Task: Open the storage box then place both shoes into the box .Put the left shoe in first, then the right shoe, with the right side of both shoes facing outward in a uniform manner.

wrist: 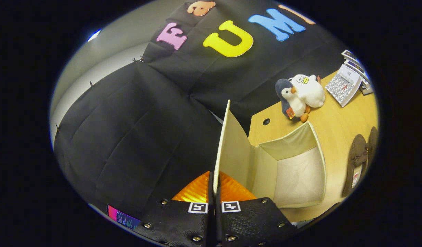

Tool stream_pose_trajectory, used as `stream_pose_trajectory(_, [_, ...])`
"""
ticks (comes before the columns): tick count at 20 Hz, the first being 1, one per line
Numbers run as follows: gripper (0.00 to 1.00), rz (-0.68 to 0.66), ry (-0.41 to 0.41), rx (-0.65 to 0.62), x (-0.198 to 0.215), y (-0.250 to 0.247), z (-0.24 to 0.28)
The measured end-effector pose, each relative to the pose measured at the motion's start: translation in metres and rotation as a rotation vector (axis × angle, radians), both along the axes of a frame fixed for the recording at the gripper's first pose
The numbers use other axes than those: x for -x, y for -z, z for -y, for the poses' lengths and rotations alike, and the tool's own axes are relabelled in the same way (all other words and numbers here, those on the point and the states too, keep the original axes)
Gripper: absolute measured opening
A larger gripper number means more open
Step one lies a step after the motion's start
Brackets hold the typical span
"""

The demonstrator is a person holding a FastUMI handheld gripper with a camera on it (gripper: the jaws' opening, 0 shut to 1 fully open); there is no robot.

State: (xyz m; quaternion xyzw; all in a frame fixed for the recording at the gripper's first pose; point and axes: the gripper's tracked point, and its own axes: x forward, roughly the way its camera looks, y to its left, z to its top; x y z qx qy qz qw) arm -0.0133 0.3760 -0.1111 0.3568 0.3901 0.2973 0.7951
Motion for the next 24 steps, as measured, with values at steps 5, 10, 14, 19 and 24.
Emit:
stream_pose_trajectory(5, [0.04,0.054,-0.067,0.044,0.007,-0.002,-0.042])
stream_pose_trajectory(10, [0.46,0.122,-0.128,0.034,0.012,-0.013,-0.072])
stream_pose_trajectory(14, [0.97,0.219,-0.148,0.097,0.013,-0.02,-0.067])
stream_pose_trajectory(19, [0.97,0.324,-0.108,0.157,0.001,-0.029,-0.036])
stream_pose_trajectory(24, [0.97,0.392,-0.034,0.254,-0.017,-0.029,0.016])
